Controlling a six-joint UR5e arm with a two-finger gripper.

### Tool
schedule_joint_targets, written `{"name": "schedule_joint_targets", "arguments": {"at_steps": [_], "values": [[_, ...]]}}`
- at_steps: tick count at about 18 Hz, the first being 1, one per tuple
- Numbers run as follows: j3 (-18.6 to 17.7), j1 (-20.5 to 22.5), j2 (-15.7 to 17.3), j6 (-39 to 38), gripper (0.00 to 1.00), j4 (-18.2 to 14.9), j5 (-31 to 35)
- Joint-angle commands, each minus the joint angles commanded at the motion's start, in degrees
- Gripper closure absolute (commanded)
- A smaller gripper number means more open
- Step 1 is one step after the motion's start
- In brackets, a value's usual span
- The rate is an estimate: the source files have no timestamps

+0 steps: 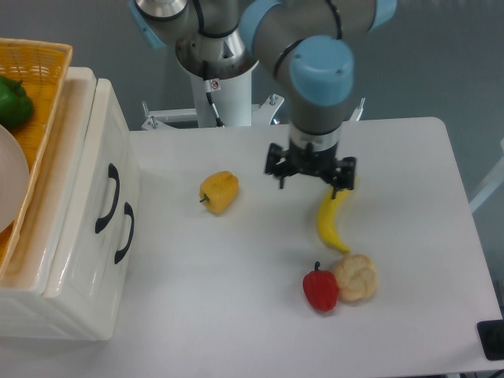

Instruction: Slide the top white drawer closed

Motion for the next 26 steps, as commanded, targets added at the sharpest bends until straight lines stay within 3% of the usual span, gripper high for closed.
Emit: {"name": "schedule_joint_targets", "arguments": {"at_steps": [6, 12, 17, 23, 26], "values": [[0.44, 4.04, -0.09, 8.97, 0.0, 0.35, 2.38], [0.18, 10.9, 0.0, 20.91, 0.0, 0.53, 2.38], [0.26, 13.71, -0.09, 22.42, 0.0, 0.88, 2.12], [0.53, 18.11, -0.26, 33.48, 0.0, 0.88, 1.94], [0.35, 18.38, -0.18, 35.43, 0.0, 0.79, 1.94]]}}
